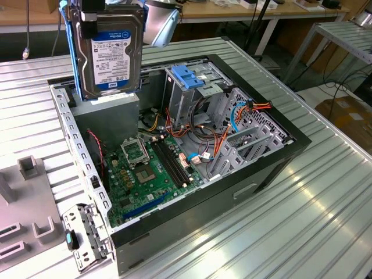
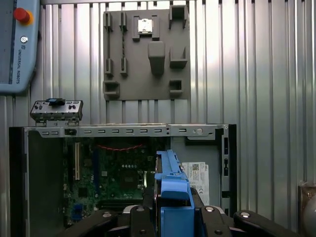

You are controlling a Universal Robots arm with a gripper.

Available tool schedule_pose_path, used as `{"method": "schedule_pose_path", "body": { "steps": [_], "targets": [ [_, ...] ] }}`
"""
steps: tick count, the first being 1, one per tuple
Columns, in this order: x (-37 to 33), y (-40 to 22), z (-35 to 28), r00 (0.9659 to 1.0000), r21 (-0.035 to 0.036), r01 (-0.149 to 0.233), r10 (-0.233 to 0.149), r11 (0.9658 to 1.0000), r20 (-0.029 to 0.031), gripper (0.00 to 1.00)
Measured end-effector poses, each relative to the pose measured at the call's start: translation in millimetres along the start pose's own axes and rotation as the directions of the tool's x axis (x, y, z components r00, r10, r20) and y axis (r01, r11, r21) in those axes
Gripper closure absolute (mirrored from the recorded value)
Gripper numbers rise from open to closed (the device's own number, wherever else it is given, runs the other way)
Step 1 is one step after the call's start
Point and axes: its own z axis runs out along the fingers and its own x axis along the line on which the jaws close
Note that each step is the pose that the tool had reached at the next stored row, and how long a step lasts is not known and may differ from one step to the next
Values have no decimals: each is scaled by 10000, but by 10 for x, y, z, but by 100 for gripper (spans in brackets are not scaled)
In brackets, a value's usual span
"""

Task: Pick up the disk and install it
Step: 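Pick up the disk, then insert the disk into the insertion slot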

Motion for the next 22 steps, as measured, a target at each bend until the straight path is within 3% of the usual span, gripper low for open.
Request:
{"method": "schedule_pose_path", "body": {
  "steps": [16, 22],
  "targets": [
    [10, -292, 23, 10000, 0, -14, 14, 10000, -32, 63],
    [10, -305, 24, 10000, 0, -14, 14, 10000, -31, 63]
  ]
}}
